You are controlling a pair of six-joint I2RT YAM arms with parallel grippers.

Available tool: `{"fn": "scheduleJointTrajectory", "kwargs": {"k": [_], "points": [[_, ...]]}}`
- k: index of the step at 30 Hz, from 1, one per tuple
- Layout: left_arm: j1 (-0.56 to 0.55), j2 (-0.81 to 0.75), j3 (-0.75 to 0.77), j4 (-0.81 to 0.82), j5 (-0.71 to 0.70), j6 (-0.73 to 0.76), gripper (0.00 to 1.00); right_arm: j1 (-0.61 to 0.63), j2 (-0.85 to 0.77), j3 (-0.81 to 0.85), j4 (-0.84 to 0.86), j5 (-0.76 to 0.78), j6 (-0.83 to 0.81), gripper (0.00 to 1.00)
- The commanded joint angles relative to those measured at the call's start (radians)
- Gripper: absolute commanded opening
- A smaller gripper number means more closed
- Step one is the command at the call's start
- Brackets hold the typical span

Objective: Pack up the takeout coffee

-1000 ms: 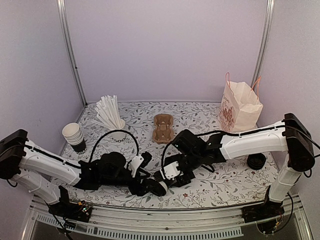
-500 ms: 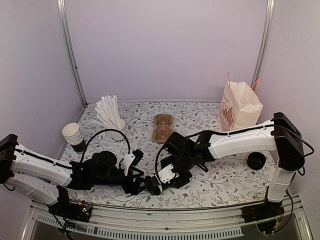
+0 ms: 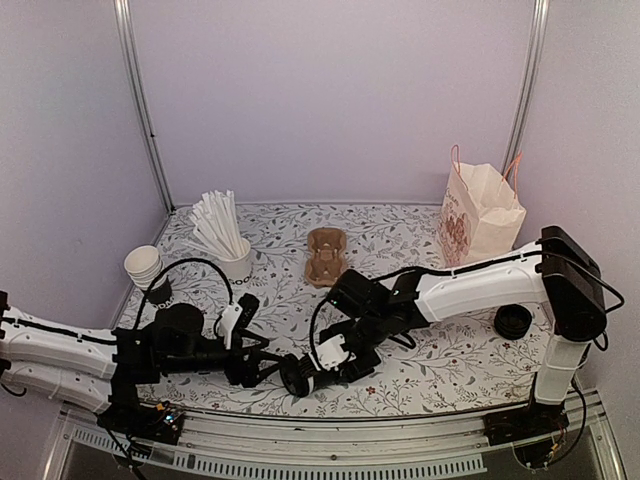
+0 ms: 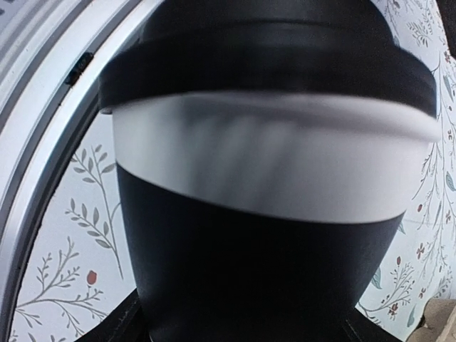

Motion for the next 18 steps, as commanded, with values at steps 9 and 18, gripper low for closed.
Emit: {"fn": "scheduleJointTrajectory", "kwargs": {"k": [9,18], "points": [[0.017,-0.124,0.036,-0.103,0.049,0.007,0.81,-0.062,-0.113,-0.221,0.373,-0.423,0.235,0.67],[0.016,0.01,0.09,-0.083,0.12,-0.001,0.82,-0.062,-0.07,-0.253,0.506,-0.497,0.328,0.67]]}}
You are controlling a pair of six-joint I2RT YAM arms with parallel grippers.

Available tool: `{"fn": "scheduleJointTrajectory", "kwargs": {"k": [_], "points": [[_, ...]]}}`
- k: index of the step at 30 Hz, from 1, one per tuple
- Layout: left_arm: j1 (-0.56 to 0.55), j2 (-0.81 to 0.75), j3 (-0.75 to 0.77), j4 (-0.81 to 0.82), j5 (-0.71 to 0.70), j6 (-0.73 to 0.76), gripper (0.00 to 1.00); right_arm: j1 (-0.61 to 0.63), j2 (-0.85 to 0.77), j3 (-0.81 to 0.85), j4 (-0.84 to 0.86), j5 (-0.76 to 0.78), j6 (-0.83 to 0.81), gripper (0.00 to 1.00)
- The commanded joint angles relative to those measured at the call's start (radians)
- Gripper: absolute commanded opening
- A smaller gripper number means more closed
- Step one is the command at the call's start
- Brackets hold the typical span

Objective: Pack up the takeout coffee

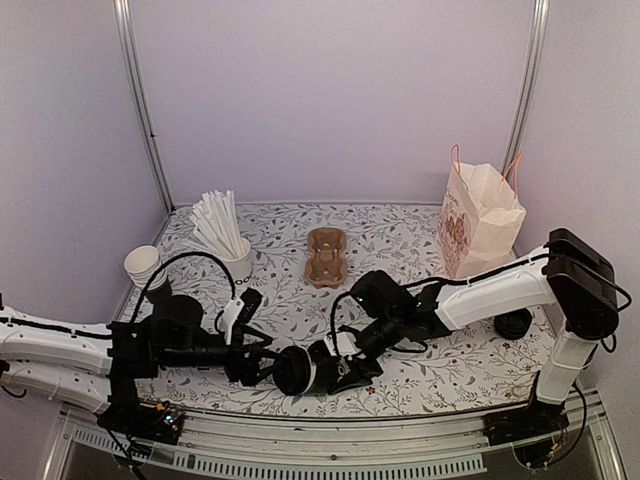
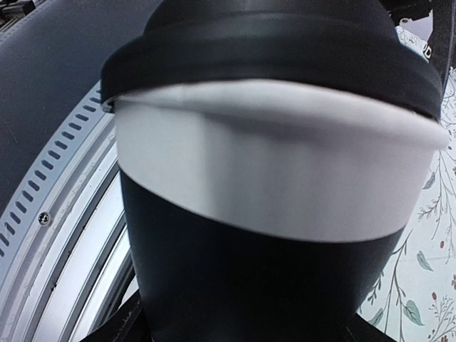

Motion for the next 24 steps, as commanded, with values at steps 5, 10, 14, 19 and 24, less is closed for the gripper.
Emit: {"fn": "scheduleJointTrajectory", "kwargs": {"k": [5,10,14,19,24], "points": [[0.013,0.169,0.075,0.048,0.107,0.021,0.82,-0.001,0.014,-0.016,0.116,-0.058,0.052,0.68],[0.015,0.243,0.119,0.061,0.119,0.046,0.81,-0.001,0.032,-0.015,0.124,-0.042,0.05,0.73],[0.02,0.302,0.153,0.057,0.14,0.058,0.79,-0.002,0.032,-0.028,0.127,-0.032,0.046,0.78],[0.024,0.376,0.211,0.023,0.168,0.068,0.78,-0.013,0.001,-0.05,0.103,-0.026,0.024,0.83],[0.028,0.424,0.242,-0.003,0.176,0.073,0.76,-0.033,-0.026,-0.061,0.053,-0.028,-0.013,0.93]]}}
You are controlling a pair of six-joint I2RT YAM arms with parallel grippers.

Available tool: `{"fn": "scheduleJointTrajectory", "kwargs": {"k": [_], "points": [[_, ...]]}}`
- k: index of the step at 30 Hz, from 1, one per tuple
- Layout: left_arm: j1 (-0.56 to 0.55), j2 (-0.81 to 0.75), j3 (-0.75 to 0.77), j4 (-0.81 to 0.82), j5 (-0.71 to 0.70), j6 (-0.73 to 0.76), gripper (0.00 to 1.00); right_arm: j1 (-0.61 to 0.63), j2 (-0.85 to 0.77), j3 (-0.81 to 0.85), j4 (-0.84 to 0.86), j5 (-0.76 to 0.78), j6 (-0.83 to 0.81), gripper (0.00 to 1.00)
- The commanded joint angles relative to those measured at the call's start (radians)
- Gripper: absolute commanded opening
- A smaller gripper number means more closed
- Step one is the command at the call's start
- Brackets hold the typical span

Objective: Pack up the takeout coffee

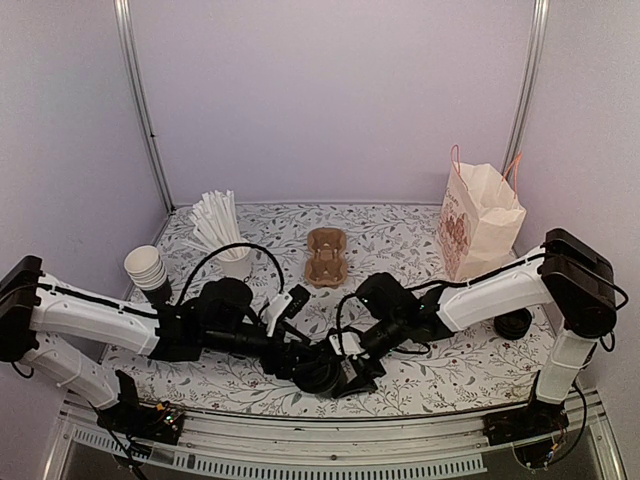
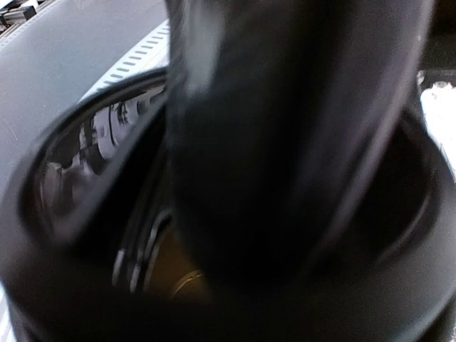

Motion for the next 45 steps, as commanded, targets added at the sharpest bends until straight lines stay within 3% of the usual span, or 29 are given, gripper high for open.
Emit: {"fn": "scheduleJointTrajectory", "kwargs": {"k": [1,4,14,24,29,33,39,45], "points": [[0.014,0.051,0.019,-0.072,0.007,0.028,0.76,-0.015,-0.046,-0.015,-0.022,0.011,-0.047,0.94],[0.015,0.062,0.027,-0.072,0.012,0.024,0.75,-0.025,-0.078,-0.028,-0.089,0.022,-0.085,0.99],[0.024,0.199,0.124,-0.109,0.076,0.0,0.71,-0.102,-0.194,-0.076,-0.273,0.061,-0.151,0.99],[0.028,0.301,0.186,-0.166,0.106,-0.033,0.69,-0.265,-0.34,-0.009,-0.429,-0.097,-0.023,0.97],[0.034,0.306,0.173,-0.164,0.1,-0.046,0.68,-0.267,-0.314,0.087,-0.447,-0.195,0.244,0.86],[0.042,0.289,0.134,-0.136,0.128,-0.068,0.66,-0.268,-0.211,0.16,-0.504,-0.312,0.395,0.69],[0.05,0.302,0.103,-0.094,0.155,-0.086,0.66,-0.27,-0.067,0.237,-0.61,-0.408,0.44,0.41],[0.051,0.34,0.095,-0.073,0.168,-0.091,0.65,-0.27,0.043,0.3,-0.736,-0.478,0.376,0.39]]}}
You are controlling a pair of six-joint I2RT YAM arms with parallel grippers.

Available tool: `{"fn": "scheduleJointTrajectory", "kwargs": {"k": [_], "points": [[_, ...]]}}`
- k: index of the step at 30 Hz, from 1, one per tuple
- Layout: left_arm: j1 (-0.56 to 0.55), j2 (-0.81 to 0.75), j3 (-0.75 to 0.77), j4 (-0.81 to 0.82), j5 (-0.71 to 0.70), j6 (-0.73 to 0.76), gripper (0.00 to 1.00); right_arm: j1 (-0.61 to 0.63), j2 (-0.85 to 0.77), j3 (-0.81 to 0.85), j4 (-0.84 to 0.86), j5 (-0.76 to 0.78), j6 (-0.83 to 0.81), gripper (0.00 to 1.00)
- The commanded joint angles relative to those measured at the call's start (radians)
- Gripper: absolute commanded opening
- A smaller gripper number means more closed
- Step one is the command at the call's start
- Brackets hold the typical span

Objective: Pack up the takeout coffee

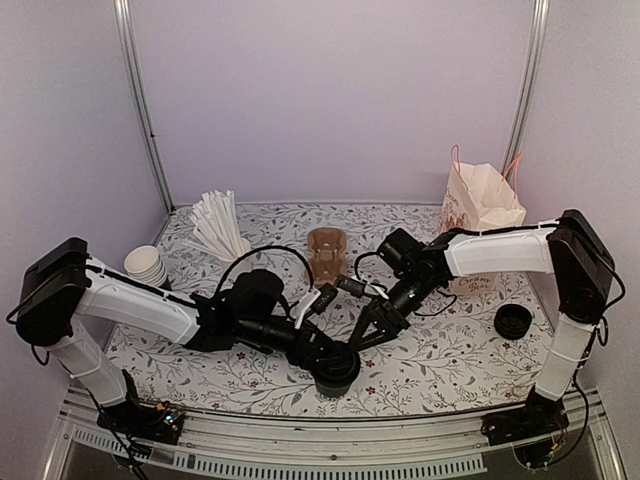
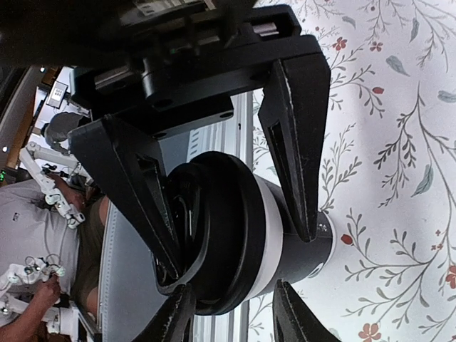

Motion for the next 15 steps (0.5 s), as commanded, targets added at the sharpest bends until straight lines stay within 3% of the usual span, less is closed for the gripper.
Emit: {"fn": "scheduleJointTrajectory", "kwargs": {"k": [1,15], "points": [[0.011,0.079,-0.06,-0.155,-0.032,0.016,0.65,-0.005,0.06,0.054,-0.134,-0.102,-0.027,0.39],[0.018,0.092,-0.11,-0.11,-0.032,0.001,0.63,-0.003,0.152,0.071,-0.119,-0.104,0.013,0.36]]}}
